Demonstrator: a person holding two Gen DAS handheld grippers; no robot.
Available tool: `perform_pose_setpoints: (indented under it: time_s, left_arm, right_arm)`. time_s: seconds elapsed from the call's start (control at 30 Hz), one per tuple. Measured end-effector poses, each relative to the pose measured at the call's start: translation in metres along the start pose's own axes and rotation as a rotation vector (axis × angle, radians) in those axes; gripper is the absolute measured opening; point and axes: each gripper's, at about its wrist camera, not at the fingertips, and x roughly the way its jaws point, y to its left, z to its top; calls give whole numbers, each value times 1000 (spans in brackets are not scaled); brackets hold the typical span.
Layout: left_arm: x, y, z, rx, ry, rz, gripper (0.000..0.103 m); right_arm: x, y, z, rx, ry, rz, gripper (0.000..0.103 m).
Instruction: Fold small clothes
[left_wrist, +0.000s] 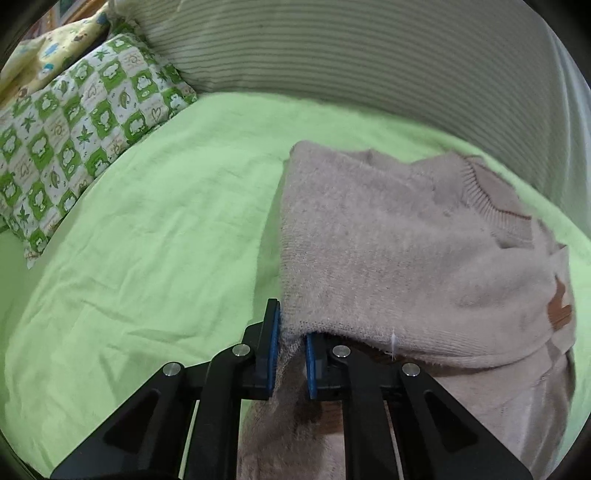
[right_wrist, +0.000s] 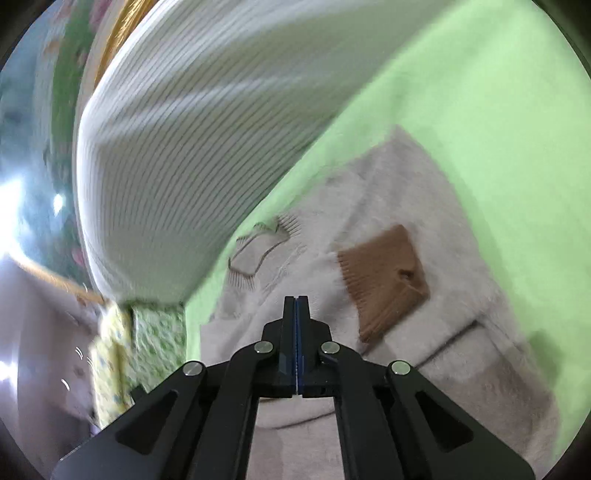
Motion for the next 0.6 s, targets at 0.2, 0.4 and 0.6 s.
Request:
perform_pose_setpoints:
  time_s: [0.2,0.4,0.6]
  left_arm:
    - [-2,1,-11,-9,23,2,11]
    - [6,6,-7,10,29,14,11]
    - [6,13,-1,-15,27,-10,11]
  right_arm:
    - [0,-18,5,-45,-32,-231,71]
    - [40,-44,8,-45,53,-260,64]
    - [42,-21,10,-115,94,-154,7]
